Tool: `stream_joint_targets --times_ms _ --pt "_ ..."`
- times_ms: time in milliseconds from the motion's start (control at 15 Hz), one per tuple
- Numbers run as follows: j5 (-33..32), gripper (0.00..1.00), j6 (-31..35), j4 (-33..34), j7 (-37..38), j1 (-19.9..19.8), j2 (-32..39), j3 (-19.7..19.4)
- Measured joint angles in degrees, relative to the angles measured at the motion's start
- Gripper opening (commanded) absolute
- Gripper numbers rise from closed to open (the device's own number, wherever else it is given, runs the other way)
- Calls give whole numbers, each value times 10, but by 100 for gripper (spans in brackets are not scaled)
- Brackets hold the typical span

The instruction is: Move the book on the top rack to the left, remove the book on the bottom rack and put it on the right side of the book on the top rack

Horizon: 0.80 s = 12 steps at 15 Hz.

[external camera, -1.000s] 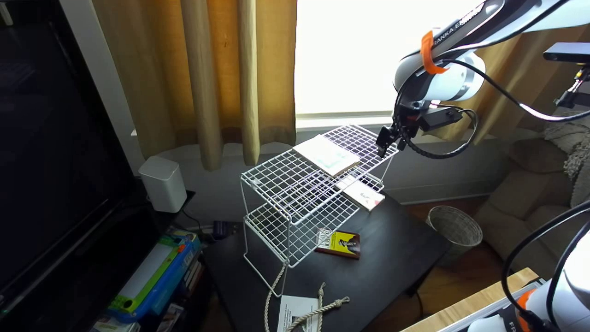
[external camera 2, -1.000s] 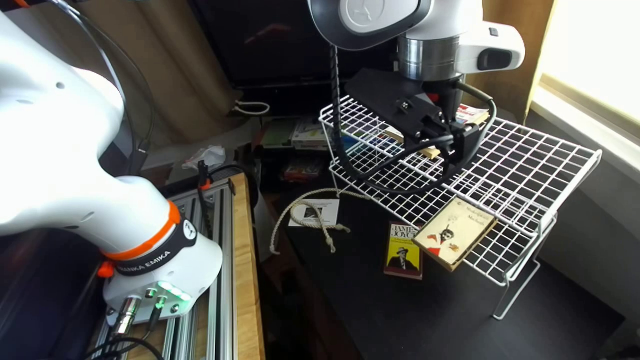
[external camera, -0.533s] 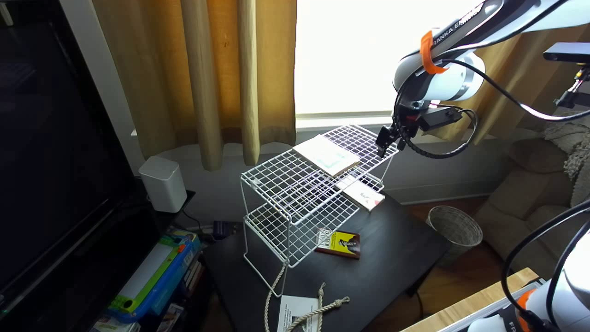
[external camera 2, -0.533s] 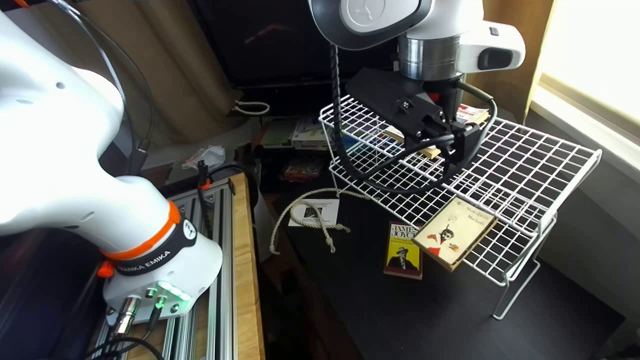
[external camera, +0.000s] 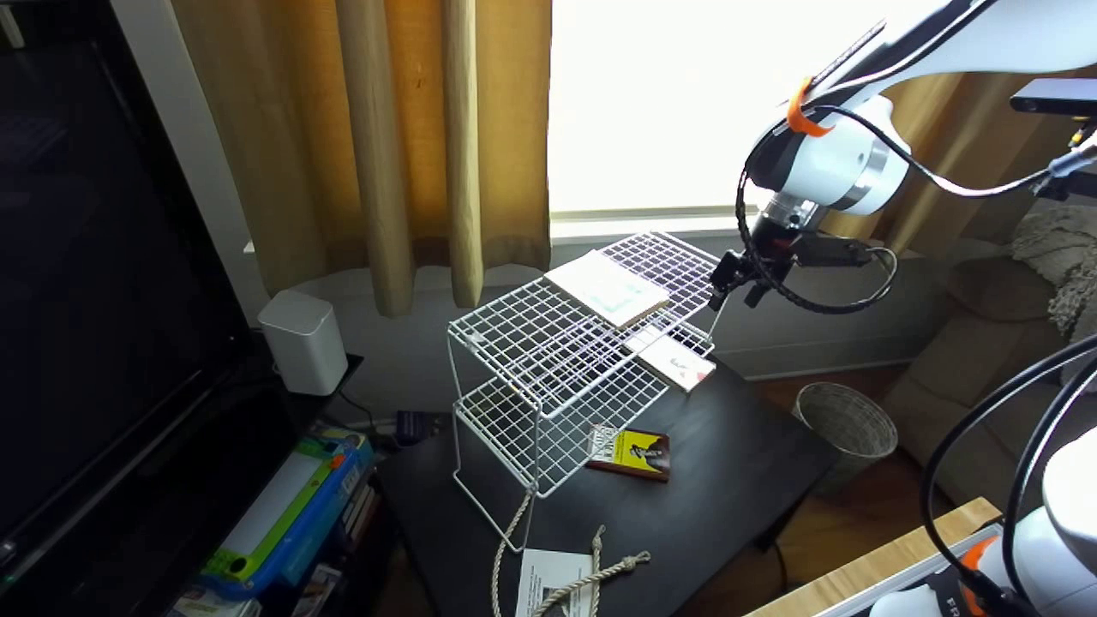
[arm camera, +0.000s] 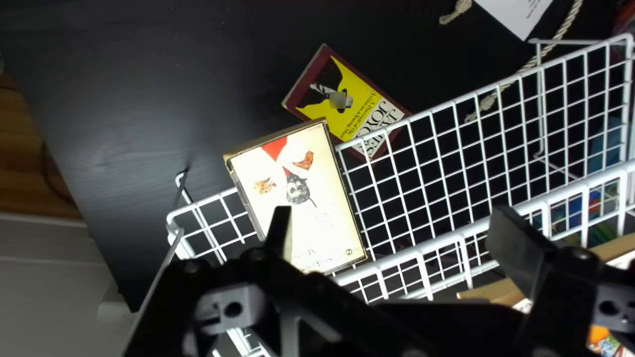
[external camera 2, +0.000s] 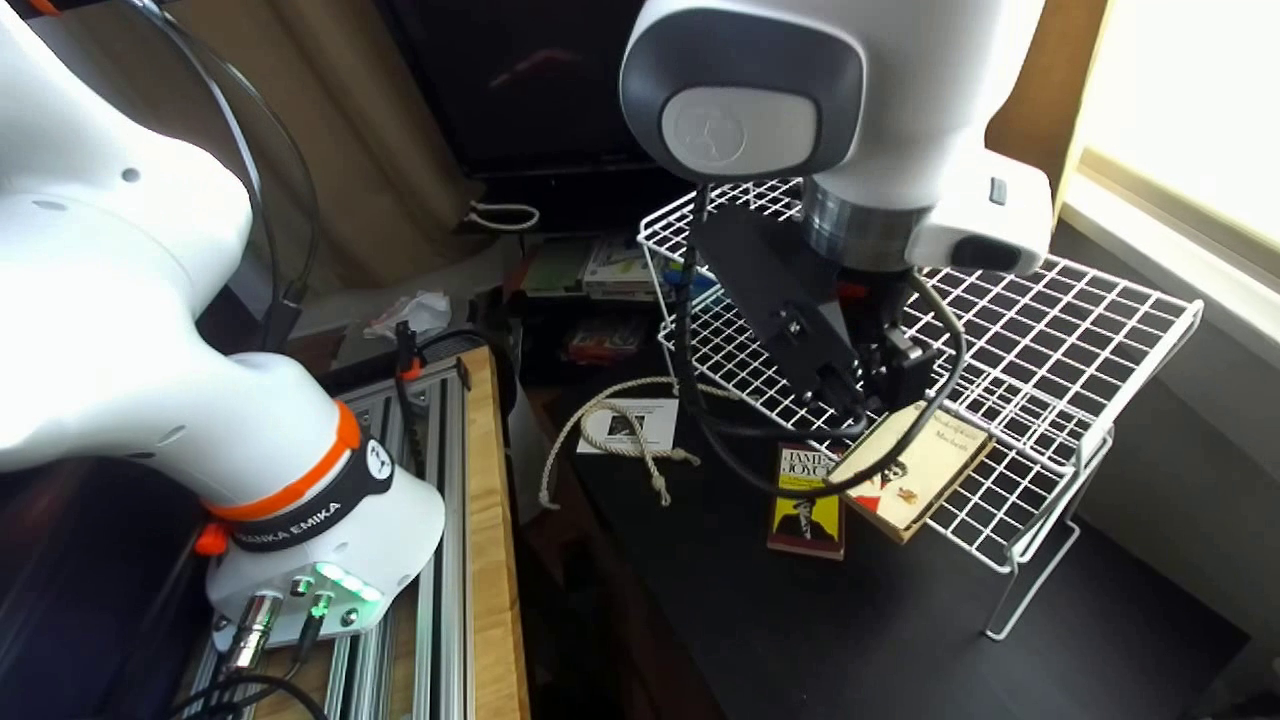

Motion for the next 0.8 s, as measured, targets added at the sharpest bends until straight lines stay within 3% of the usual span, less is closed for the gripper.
stream_joint_targets --times_ms 400,600,800 --pt "252 100 -48 -8 -252 -68 57 -17" --pt "330 100 -93 3 -343 -95 99 -26" --pt "380 100 -135 27 -378 -111 150 -33"
